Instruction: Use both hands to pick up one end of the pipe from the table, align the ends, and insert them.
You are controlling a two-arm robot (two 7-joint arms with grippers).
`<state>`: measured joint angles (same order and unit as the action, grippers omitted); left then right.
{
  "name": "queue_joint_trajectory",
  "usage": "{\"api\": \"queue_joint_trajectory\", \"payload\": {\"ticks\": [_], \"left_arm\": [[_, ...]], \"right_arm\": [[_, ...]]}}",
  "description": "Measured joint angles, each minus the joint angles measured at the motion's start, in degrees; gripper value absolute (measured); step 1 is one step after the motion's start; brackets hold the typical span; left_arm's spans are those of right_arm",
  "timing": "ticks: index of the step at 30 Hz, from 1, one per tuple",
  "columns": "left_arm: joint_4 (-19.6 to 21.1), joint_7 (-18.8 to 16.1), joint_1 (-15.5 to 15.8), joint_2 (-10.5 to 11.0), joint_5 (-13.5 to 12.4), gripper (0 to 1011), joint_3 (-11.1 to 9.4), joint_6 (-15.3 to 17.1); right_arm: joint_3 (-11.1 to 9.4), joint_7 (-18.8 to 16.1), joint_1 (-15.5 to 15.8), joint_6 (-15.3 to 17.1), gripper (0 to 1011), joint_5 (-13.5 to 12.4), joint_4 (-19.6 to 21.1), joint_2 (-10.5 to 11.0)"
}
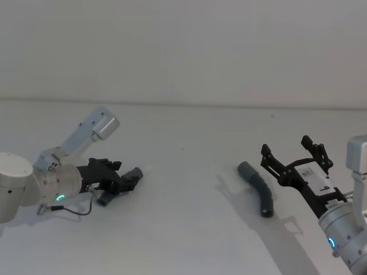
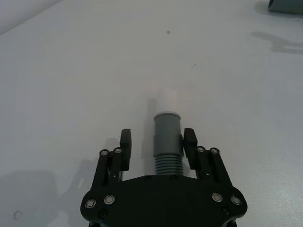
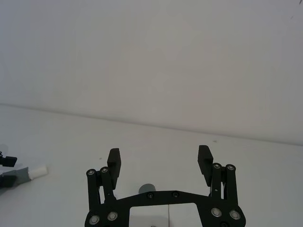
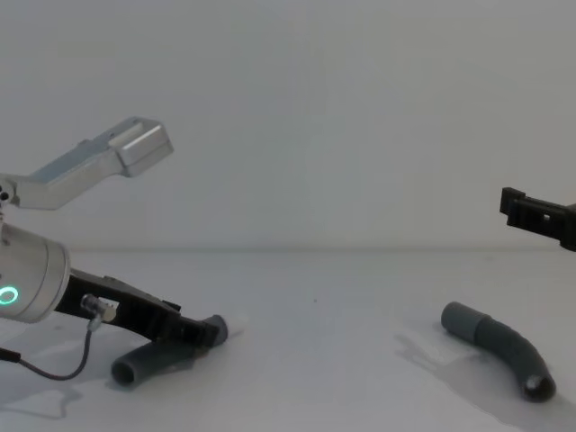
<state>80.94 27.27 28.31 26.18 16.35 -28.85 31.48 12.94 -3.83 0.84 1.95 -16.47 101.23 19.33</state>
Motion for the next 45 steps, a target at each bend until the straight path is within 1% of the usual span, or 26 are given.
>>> {"api": "queue_joint_trajectory", "payload": {"ticks": [2,4,5,6,8,9,11,22,25,28,34,35,39,41,43,44,45], "left_arm": [[0.0,0.0,0.0,0.0,0.0,660,0.0,0.0],[0.0,0.0,0.0,0.0,0.0,576,0.0,0.0],[0.0,0.0,0.0,0.0,0.0,553,0.0,0.0],[0.0,0.0,0.0,0.0,0.0,493,0.0,0.0],[0.0,0.0,0.0,0.0,0.0,461,0.0,0.0],[-0.1,0.1,0.0,0.0,0.0,393,0.0,0.1],[-0.1,0.1,0.0,0.0,-0.1,343,0.0,0.1],[-0.1,0.1,0.0,0.0,-0.1,335,0.0,0.1],[-0.1,0.1,0.0,0.0,-0.1,335,0.0,0.1],[-0.1,0.1,0.0,0.0,-0.1,335,0.0,0.1],[-0.1,0.0,0.0,0.0,-0.1,336,0.0,0.1],[-0.1,0.0,0.0,0.0,0.0,336,0.0,0.1],[-0.1,0.0,0.0,0.0,0.0,335,0.0,0.1],[-0.1,0.0,0.0,0.0,0.0,335,0.0,0.1],[-0.1,0.0,0.0,0.0,0.0,335,0.0,0.1],[-0.1,0.0,0.0,0.0,0.0,335,0.0,0.1],[-0.1,0.0,0.0,0.0,0.0,336,0.0,0.1]], "right_arm": [[0.0,0.0,0.0,0.0,1001,0.0,0.0,0.0],[0.0,0.0,0.0,0.0,1001,0.0,0.0,0.0],[0.0,0.0,0.0,0.0,1001,0.0,0.0,0.0],[0.0,0.0,0.0,0.0,1001,0.0,0.0,0.0],[0.0,0.0,0.0,0.0,1001,0.0,0.0,0.0],[0.0,0.0,0.0,0.0,1001,0.0,0.0,0.0],[0.0,0.0,0.0,0.0,1001,0.0,0.0,0.0],[0.0,0.0,0.0,0.0,1001,0.0,0.0,0.0],[0.0,-0.4,-0.2,0.5,1001,0.0,-0.1,0.2],[0.2,-1.4,-0.6,1.6,1001,0.1,-0.2,0.9],[0.7,-3.7,-1.7,5.1,1001,0.0,-0.4,2.3],[0.9,-4.3,-2.0,6.3,1001,-0.1,-0.5,2.7],[1.1,-5.5,-2.7,8.5,1001,-0.5,-0.7,3.4],[1.3,-6.7,-3.4,10.9,1001,-0.9,-0.9,4.0],[1.5,-7.3,-3.8,12.1,1002,-1.2,-1.1,4.2],[1.6,-8.0,-4.3,13.5,1001,-1.5,-1.2,4.5],[1.6,-8.0,-4.3,13.5,1001,-1.5,-1.2,4.5]]}}
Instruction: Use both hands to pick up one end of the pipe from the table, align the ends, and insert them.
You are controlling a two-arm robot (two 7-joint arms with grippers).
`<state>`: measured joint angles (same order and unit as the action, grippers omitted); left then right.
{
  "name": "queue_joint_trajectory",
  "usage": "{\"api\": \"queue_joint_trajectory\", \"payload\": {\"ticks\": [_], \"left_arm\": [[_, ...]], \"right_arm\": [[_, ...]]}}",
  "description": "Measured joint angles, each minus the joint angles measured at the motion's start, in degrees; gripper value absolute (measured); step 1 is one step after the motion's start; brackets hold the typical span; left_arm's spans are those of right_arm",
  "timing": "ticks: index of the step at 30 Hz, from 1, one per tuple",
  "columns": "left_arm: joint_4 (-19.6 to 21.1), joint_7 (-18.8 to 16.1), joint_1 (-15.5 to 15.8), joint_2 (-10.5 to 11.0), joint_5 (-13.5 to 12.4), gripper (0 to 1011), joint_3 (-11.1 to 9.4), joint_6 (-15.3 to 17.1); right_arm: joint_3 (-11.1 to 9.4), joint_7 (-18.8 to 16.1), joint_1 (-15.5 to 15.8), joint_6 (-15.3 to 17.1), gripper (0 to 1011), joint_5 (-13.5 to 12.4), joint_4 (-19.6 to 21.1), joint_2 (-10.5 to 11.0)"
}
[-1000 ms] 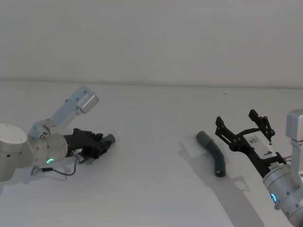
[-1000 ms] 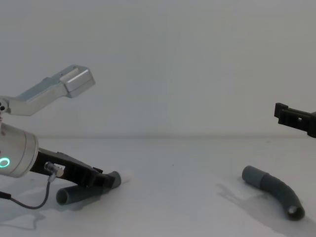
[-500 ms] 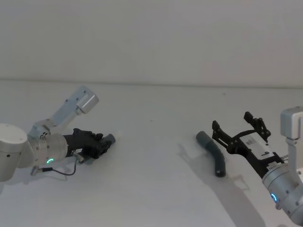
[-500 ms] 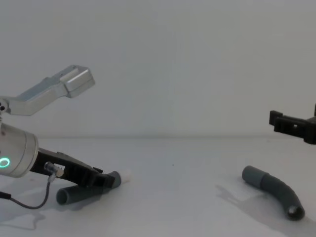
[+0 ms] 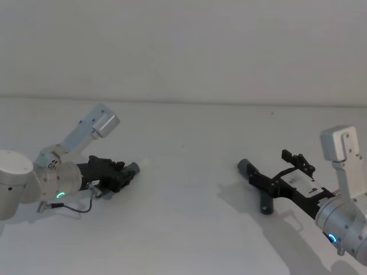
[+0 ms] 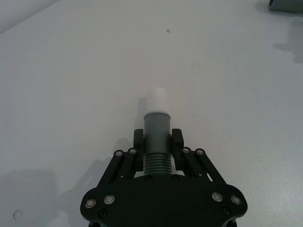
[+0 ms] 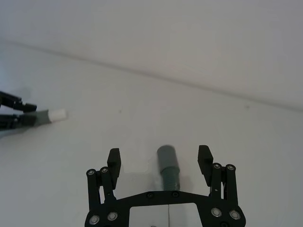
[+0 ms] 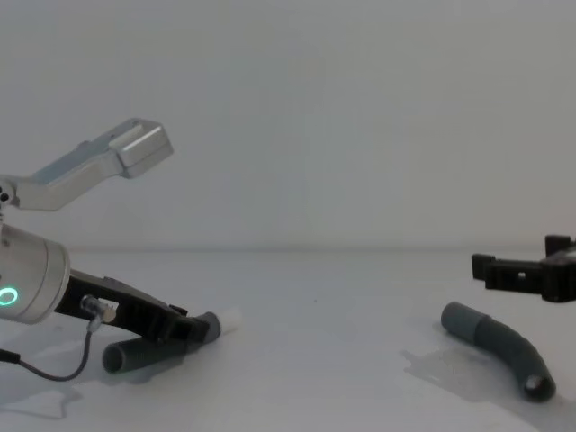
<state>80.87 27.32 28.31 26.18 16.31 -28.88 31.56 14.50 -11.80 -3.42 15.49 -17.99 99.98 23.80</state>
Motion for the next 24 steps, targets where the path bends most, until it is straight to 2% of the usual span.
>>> {"api": "queue_joint_trajectory", "payload": {"ticks": [4,10,16,24], "left_arm": [[0.0,0.0,0.0,0.0,0.0,336,0.0,0.0],[0.0,0.0,0.0,0.0,0.0,335,0.0,0.0],[0.0,0.0,0.0,0.0,0.0,335,0.0,0.0],[0.0,0.0,0.0,0.0,0.0,335,0.0,0.0]], "right_arm": [[0.2,-1.6,-1.3,4.0,1001,-1.3,-0.7,0.3],[0.3,-3.1,-3.2,8.1,1002,-3.2,-2.2,0.1],[0.6,-3.9,-5.0,10.6,1001,-4.4,-4.1,-0.3],[1.1,-4.6,-6.8,12.3,1001,-5.2,-6.1,-0.4]]}}
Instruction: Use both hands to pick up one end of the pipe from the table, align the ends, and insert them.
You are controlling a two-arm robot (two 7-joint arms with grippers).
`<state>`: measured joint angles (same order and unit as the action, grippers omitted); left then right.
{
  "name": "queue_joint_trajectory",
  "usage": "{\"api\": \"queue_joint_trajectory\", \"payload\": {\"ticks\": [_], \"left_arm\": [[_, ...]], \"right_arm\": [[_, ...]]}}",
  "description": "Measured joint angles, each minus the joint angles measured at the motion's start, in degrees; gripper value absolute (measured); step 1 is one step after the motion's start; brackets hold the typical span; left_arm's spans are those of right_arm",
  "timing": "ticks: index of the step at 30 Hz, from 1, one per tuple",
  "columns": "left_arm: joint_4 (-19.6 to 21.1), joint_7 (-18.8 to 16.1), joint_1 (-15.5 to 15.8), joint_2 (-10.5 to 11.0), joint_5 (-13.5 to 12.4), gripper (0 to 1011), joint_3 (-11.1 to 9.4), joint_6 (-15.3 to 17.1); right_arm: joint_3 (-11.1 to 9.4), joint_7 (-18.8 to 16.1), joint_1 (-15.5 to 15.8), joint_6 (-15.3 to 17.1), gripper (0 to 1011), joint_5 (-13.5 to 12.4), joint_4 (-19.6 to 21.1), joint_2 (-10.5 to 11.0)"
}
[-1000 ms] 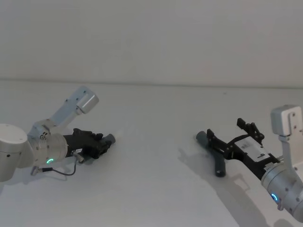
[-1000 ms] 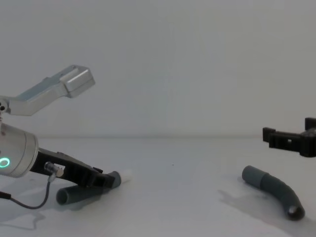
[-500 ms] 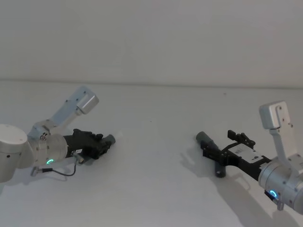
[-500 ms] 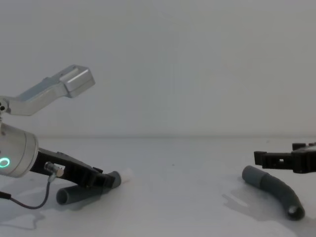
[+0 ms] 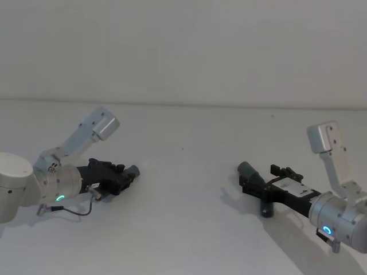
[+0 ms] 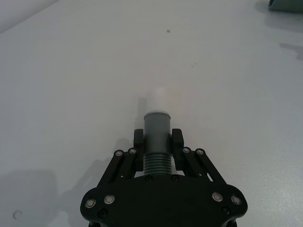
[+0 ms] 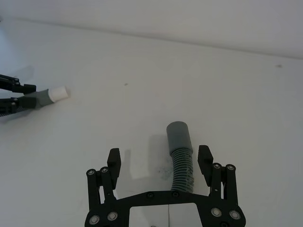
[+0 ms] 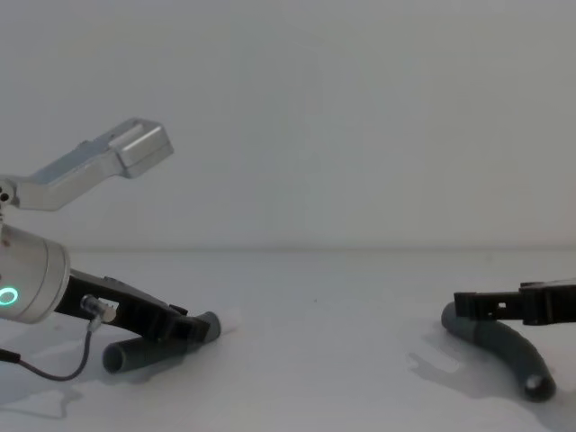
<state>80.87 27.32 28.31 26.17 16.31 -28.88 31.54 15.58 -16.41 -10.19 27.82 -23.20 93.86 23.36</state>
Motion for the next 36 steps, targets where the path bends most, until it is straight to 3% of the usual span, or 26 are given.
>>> {"api": "queue_joint_trajectory", "payload": {"ticks": [10,21,36], "left_arm": [[0.0,0.0,0.0,0.0,0.0,335,0.0,0.0],[0.0,0.0,0.0,0.0,0.0,335,0.0,0.0],[0.0,0.0,0.0,0.0,0.0,335,0.0,0.0]], "right_arm": [[1.7,-0.5,-1.8,0.0,1001,0.8,-2.2,0.7],[4.5,-0.9,-3.7,-2.9,1001,5.2,-5.2,2.4],[5.2,-2.5,-5.2,-3.1,1001,6.4,-8.2,2.7]]}}
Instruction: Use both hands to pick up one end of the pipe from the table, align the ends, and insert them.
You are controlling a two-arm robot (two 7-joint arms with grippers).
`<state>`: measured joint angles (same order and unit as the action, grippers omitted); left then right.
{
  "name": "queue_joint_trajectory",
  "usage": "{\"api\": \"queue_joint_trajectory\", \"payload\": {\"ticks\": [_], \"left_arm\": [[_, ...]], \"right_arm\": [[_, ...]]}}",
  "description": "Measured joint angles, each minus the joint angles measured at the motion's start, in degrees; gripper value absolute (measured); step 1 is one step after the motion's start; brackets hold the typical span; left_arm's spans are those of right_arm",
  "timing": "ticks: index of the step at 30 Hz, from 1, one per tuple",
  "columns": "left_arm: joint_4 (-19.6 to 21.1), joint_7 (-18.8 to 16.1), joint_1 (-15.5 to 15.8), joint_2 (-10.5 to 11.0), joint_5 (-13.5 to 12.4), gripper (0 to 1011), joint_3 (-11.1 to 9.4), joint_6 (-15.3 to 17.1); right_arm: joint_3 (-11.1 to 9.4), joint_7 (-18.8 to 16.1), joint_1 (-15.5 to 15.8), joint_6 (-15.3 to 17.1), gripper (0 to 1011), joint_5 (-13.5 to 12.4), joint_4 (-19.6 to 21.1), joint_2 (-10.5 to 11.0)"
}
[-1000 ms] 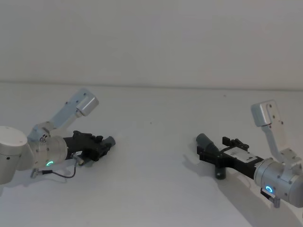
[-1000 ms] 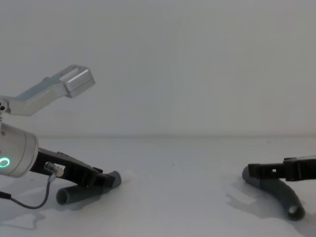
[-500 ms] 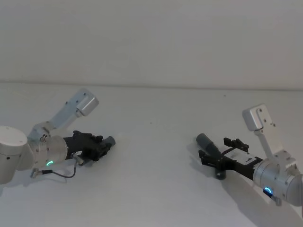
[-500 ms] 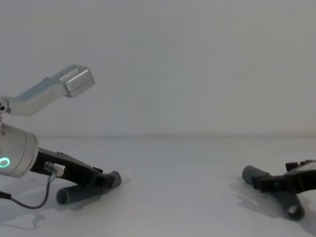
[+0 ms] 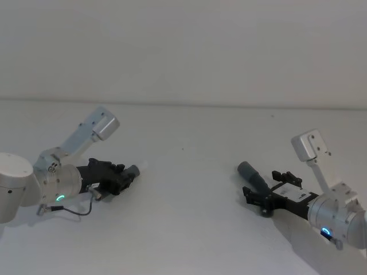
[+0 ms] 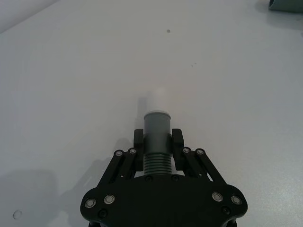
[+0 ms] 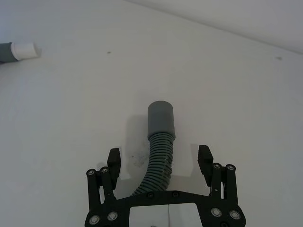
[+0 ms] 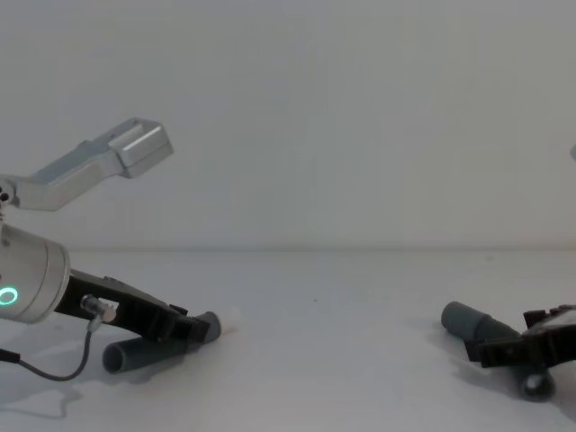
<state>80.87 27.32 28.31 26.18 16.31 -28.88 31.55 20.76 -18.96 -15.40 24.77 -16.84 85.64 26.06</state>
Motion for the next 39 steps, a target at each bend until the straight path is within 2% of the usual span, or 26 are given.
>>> {"api": "queue_joint_trajectory", "payload": {"ticks": [20,39], "left_arm": [[0.0,0.0,0.0,0.0,0.0,335,0.0,0.0],[0.0,0.0,0.0,0.0,0.0,336,0.0,0.0]], "right_arm": [[-0.5,-2.0,-1.6,3.7,1001,-1.0,0.5,0.5],[1.4,-3.9,-3.4,7.3,1001,-0.5,0.5,1.9]]}}
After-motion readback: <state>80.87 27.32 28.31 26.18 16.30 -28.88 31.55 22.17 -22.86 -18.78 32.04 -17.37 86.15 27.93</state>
